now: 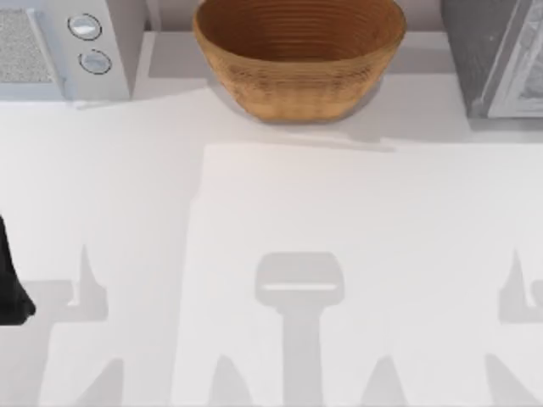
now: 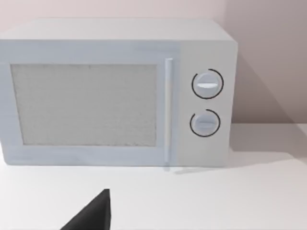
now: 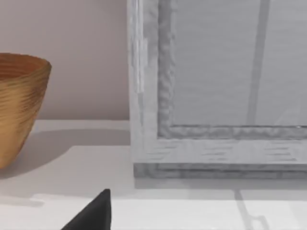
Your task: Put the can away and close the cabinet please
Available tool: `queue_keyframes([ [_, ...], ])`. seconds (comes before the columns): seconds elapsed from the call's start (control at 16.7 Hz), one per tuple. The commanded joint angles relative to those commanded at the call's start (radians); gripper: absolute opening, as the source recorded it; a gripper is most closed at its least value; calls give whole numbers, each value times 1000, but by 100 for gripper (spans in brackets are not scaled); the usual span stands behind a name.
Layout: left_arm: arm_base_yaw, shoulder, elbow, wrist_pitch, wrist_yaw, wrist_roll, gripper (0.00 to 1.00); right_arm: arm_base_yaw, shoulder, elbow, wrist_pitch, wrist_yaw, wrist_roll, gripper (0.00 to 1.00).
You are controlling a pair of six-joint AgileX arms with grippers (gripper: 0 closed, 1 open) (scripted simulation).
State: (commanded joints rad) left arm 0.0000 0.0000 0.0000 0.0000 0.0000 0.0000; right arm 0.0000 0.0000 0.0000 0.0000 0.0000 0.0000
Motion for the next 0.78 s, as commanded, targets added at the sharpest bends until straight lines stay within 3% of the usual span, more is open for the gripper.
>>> queue_keyframes([
  [0.18, 0, 0, 0, 0, 0, 0, 100, -6, 16, 5, 11, -12, 0, 100],
  [0.36, 0, 0, 0, 0, 0, 0, 100, -79, 113, 36, 100, -91, 4, 100],
  [0.78, 0, 0, 0, 0, 0, 0, 100, -439, 640, 161, 520, -444, 11, 100],
])
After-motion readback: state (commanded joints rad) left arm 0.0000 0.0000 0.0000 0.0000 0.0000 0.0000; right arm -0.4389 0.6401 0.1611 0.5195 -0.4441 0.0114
